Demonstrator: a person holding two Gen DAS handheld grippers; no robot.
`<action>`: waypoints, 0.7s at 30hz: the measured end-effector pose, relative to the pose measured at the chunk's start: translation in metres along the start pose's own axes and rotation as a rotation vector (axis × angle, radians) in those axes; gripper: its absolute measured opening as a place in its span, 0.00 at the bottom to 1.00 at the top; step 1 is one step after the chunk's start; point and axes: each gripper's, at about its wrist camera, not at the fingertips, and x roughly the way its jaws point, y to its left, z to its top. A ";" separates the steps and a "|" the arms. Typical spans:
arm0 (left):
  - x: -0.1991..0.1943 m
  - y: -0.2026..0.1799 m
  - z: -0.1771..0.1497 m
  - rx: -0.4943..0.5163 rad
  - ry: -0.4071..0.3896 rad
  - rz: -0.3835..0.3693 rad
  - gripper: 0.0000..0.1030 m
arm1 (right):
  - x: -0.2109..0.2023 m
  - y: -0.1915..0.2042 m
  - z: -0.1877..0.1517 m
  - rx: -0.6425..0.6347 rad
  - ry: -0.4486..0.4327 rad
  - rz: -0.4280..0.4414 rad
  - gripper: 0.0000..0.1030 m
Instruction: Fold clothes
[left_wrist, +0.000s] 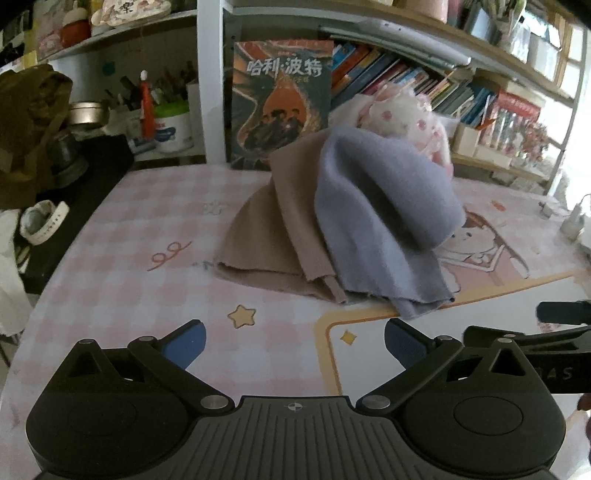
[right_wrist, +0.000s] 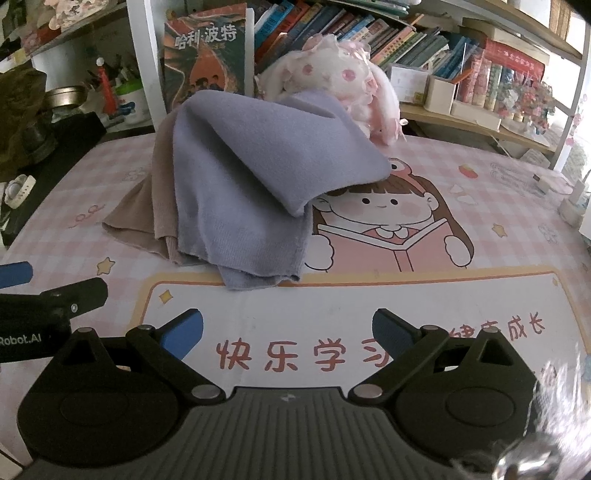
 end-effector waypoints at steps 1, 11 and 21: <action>0.000 0.001 0.000 0.000 -0.004 -0.007 1.00 | -0.001 0.001 0.000 -0.002 -0.005 0.002 0.96; 0.000 0.002 0.003 0.025 -0.012 -0.036 1.00 | -0.005 0.005 0.000 -0.005 -0.048 -0.002 0.97; 0.005 -0.011 0.002 0.043 0.007 -0.001 1.00 | -0.001 -0.004 -0.004 -0.018 -0.079 0.012 0.97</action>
